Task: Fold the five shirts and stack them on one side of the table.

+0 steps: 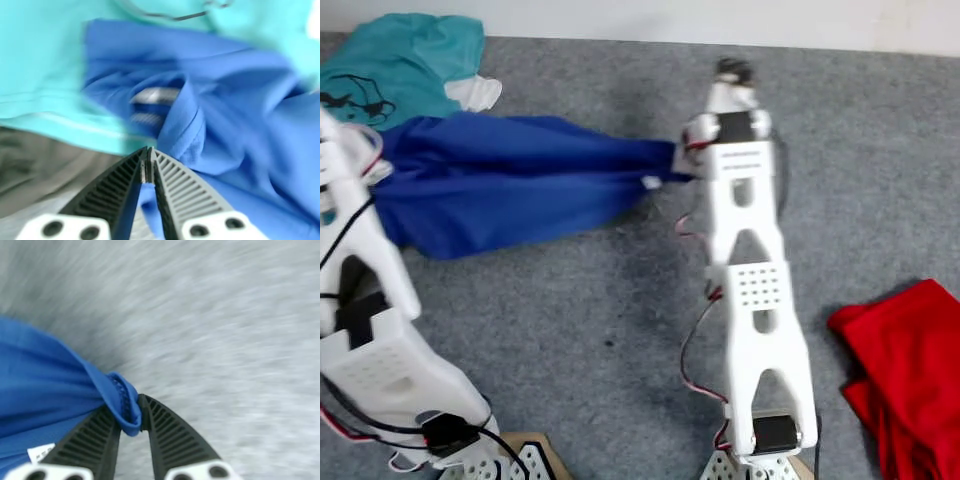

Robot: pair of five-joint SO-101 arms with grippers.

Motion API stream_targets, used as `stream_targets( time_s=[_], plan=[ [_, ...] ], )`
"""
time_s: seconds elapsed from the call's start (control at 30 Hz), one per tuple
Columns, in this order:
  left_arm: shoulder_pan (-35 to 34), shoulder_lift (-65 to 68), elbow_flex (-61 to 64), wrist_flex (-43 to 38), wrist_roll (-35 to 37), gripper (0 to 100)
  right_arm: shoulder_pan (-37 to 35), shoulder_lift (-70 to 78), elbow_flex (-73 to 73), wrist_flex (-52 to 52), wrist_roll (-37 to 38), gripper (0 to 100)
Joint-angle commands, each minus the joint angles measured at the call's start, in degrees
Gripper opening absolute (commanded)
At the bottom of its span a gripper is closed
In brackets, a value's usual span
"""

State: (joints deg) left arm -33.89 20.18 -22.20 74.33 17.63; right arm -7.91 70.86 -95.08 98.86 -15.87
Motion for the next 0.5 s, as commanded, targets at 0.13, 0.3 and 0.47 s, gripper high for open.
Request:
stream_targets(
  time_s=[0.13, 0.3, 0.47],
  plan=[
    [10.4, -1.1, -2.3, -4.8, 6.3, 1, 6.2, -6.1, -5.4, 2.2, 0.4, 0.5],
    [15.3, -1.2, -8.5, -4.5, 6.4, 1, 6.3, -12.7, -5.4, 0.6, 0.5, 0.5],
    [16.7, -1.1, -21.7, -4.8, 8.3, 1, 6.8, -20.9, -5.4, -2.4, 1.1, 0.5]
  ],
)
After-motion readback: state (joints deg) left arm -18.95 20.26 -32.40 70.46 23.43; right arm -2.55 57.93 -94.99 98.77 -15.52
